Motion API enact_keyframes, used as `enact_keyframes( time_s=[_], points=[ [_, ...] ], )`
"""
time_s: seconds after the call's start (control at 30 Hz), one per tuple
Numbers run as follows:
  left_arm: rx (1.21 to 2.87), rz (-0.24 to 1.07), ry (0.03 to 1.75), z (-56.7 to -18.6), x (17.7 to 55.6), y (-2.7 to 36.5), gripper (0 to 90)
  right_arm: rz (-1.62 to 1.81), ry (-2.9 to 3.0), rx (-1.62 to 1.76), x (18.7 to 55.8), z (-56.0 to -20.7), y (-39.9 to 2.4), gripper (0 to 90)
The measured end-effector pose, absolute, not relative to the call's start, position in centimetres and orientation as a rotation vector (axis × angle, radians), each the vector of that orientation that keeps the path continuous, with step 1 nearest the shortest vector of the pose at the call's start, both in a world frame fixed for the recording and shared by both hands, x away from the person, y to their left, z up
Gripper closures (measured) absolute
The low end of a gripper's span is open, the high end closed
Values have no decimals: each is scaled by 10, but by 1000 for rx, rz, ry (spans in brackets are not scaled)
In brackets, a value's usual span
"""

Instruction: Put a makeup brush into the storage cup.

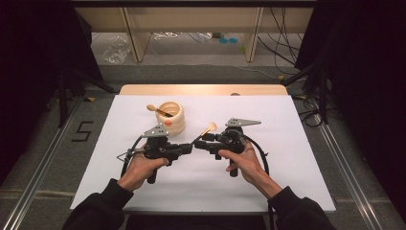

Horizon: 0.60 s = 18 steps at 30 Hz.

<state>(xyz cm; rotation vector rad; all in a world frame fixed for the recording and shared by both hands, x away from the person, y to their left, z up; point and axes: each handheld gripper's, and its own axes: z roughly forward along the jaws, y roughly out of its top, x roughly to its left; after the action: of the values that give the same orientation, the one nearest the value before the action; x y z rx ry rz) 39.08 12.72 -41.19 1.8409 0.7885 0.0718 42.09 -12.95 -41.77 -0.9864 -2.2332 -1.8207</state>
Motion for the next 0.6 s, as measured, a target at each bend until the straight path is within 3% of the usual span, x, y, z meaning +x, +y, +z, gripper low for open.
enact_keyframes(
  time_s=[0.6],
  points=[
    [1848, 40, 775, -418, 388, 120, 838, -1885, -2174, -958, 423, -418, -126, 640]
  ],
)
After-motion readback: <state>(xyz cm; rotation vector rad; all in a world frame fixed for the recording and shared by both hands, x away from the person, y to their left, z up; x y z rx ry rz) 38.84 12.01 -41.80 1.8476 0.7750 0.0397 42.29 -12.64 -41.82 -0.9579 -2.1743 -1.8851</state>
